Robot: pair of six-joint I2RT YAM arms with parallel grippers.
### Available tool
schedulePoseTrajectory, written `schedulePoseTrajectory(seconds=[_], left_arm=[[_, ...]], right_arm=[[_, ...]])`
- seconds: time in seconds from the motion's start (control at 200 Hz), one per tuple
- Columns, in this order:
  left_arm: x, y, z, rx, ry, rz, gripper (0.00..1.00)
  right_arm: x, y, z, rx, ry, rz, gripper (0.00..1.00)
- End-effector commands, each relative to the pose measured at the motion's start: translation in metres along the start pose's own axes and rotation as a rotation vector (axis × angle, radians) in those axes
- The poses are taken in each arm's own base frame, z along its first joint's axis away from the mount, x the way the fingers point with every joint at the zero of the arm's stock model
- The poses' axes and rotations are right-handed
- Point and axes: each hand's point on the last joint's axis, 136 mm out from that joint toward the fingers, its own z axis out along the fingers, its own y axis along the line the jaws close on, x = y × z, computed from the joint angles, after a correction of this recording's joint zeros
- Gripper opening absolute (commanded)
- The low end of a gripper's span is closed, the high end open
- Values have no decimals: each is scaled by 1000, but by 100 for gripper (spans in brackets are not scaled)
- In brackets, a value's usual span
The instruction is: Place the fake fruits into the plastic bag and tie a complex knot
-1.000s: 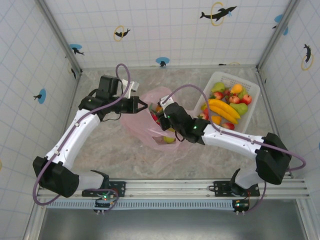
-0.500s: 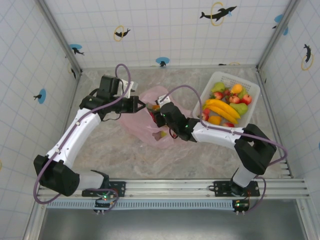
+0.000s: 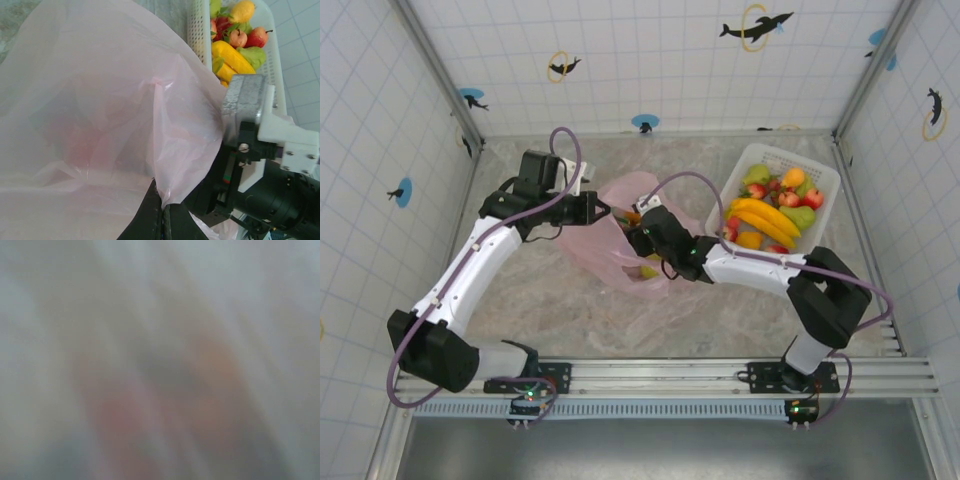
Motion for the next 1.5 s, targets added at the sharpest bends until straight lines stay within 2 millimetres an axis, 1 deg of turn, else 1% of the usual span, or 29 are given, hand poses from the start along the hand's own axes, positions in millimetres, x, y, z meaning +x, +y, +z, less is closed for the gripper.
schedulePoseTrajectory(seconds=[0.0,0.195,0.335,0.415,0.485,0.58,0.786,0.906,0.991,1.081,1.156,1.221,1.231,1.316,1.406,1.496], left_arm=[[-6,3,0,-10,-17,-8,0],[-6,3,0,-7,-16,-7,0],[-5,3,2,-2,-11,-7,0],[-4,3,3,1,-12,-9,0],[-4,3,3,3,-10,-11,0],[-3,3,4,7,-9,-13,0],[-3,3,5,13,-9,-14,0],[-3,2,5,15,-10,-15,0],[-3,1,5,25,-12,-14,0],[-4,1,5,21,-13,-15,0],[-4,2,5,15,-14,-16,0],[-4,3,4,9,-15,-14,0],[-4,3,4,8,-15,-15,0],[-5,4,4,4,-19,-14,0],[-6,4,4,5,-25,-12,0],[-8,3,4,6,-30,-10,0]], right_arm=[[-37,2,-23,-9,-73,33,76],[-44,4,-41,-43,-87,56,76],[-56,10,-58,-86,-108,86,76],[-64,16,-69,-136,-123,120,76],[-71,24,-80,-192,-135,146,80],[-84,29,-96,-236,-157,185,83],[-111,14,-128,-182,-195,201,86],[-122,5,-143,-176,-219,222,86],[-122,-2,-145,-156,-232,222,87],[-120,-3,-146,-177,-223,239,87],[-128,-4,-158,-207,-250,259,87],[-138,-15,-175,-185,-282,264,88],[-134,-18,-175,-172,-265,260,88],[-132,-42,-190,-102,-238,256,90],[-112,-75,-196,1,-157,252,90],[-80,-114,-199,117,-32,254,90]])
